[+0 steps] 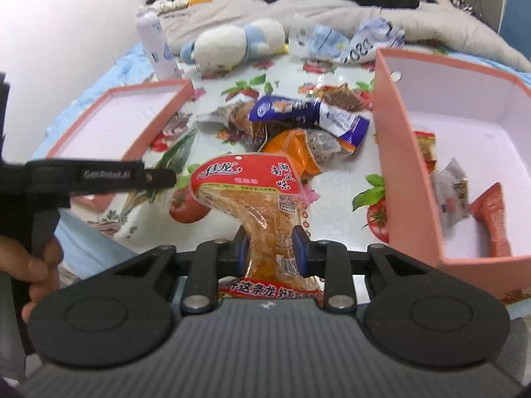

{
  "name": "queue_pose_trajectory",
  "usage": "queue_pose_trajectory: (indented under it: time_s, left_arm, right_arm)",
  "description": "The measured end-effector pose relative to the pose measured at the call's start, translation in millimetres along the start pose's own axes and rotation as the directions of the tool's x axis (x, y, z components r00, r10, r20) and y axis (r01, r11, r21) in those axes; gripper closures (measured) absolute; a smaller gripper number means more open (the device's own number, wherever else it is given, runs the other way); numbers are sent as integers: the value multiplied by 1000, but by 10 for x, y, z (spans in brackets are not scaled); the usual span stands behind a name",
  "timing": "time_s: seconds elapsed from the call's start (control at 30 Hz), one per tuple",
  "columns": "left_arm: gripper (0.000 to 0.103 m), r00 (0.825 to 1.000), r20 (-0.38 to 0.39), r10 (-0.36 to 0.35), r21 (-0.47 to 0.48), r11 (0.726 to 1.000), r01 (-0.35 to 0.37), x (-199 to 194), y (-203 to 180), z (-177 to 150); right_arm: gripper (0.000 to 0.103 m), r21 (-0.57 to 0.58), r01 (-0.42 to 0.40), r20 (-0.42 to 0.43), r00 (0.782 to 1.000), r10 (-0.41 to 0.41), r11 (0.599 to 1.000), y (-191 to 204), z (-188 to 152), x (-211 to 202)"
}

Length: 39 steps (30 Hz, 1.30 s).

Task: Organize snacks
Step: 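Carry the green packet and bread packet over the deep pink box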

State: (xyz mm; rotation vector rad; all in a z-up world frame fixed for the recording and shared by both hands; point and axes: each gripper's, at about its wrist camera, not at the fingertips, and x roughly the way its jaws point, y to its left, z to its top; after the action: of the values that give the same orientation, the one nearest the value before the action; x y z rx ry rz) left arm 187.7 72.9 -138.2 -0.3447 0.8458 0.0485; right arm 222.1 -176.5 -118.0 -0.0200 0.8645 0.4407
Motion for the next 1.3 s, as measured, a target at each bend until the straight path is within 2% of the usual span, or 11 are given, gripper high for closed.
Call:
queue_pose_trajectory:
  time_s: [0.33,0.67,0.93,1.03,1.3]
  left_arm:
    - [54,996,71,-45,0,999,45,-848,-318,-259]
    - [54,984,116,-139,13,990,138,-1358,-744,-492]
    - [54,971,115,-211,63,977,205,-1432,-1204,-477]
    - [54,964,96,-247,74,968,240,-1372,-1360,-428]
    - [54,959,55,-280,113,955,272,-1067,-1834,-215]
  right_arm:
    - [73,57,27,122,992,-34,998,-35,-314,-873]
    - [73,119,88,212,971,-112,989,-291,-494,-1482]
    - [73,206,127,222,960,-172,970,-579,-591,-1662]
    - [73,197,144,216,959,-186,970,-650,-587,-1661]
    - [73,223,145,204,960,-191,964,-927,-442,-1587]
